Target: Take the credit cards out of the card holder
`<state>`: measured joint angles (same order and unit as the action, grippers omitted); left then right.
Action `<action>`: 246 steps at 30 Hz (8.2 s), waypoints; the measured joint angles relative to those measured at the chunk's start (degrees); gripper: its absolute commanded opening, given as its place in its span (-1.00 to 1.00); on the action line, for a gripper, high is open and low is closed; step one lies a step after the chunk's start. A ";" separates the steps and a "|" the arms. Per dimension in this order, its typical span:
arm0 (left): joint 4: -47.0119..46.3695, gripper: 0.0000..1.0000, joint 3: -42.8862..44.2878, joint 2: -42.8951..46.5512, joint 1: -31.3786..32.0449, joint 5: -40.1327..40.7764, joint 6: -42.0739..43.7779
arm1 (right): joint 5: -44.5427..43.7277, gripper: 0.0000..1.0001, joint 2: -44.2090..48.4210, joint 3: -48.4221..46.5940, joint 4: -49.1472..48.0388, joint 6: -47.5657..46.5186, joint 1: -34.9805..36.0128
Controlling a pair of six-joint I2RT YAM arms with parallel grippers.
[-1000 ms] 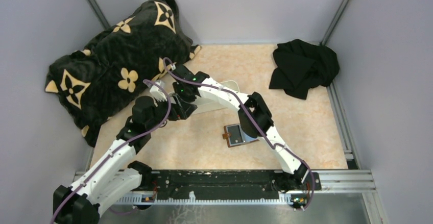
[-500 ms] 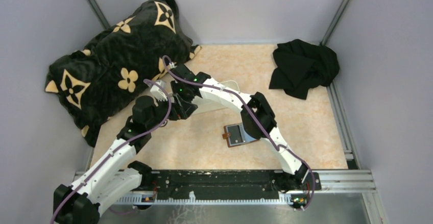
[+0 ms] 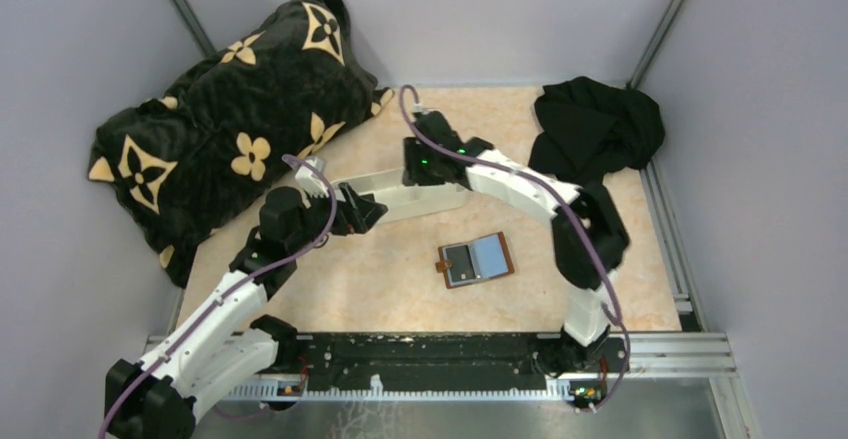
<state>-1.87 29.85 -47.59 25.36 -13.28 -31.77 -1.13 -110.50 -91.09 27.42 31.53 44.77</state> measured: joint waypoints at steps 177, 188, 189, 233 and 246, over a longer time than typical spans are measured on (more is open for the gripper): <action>-55.93 0.18 -8.11 -53.77 14.97 -19.56 -14.82 | 16.65 -0.47 37.31 70.42 -42.93 11.26 -8.79; -56.76 0.18 -7.78 -54.60 14.88 -20.02 -15.41 | 15.50 -0.47 35.89 70.47 -43.67 11.52 -8.76; -56.87 0.18 -7.78 -54.66 14.86 -20.09 -15.41 | 15.32 -0.47 36.02 70.47 -43.28 11.50 -8.76; -57.27 0.17 -7.48 -55.23 14.60 -20.68 -16.50 | 17.99 -1.00 42.10 75.69 -46.71 9.97 -13.49; -56.94 0.17 -7.48 -54.97 14.36 -21.24 -16.70 | 24.55 -0.29 29.05 77.70 -65.90 11.82 -13.94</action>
<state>-58.81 22.37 -102.56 39.72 -34.52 -48.47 23.42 -81.45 -13.39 -38.48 43.35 30.83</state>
